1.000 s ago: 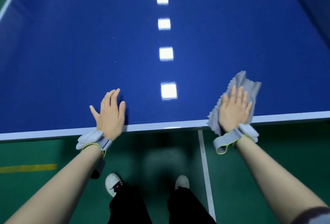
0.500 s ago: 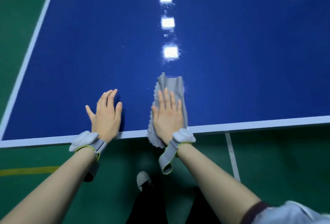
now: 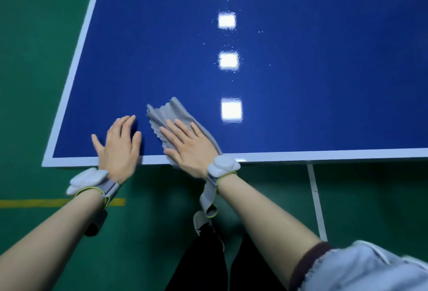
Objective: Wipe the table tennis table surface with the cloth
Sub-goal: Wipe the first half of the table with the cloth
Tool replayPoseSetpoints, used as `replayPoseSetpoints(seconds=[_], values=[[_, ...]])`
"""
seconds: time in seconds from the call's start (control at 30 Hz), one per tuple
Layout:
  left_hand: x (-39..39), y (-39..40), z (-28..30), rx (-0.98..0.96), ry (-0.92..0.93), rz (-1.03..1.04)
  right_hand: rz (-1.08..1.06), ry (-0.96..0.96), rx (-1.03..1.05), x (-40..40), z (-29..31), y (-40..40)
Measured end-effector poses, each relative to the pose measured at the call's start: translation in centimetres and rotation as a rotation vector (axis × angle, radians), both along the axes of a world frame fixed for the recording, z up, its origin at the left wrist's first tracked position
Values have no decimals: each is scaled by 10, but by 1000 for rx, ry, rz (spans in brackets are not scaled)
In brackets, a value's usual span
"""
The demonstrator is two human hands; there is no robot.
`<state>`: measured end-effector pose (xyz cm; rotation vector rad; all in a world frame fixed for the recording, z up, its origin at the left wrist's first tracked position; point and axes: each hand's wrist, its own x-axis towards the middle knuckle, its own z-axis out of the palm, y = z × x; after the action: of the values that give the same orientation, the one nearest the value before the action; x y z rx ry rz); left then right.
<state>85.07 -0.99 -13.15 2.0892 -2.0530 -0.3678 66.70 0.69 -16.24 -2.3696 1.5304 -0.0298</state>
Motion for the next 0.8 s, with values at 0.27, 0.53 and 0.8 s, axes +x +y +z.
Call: replayPoseSetpoints(seconds=[0.27,0.53,0.8], values=[[-102,-23,15,-45,92,-222,-314,34,-32,-116,2,18],[-152,-36,23,-43,3,-326,-572,24,-15,-228,0,17],[-181,-55,35,-33,-26,-291,-944,102,6,-381,4,60]])
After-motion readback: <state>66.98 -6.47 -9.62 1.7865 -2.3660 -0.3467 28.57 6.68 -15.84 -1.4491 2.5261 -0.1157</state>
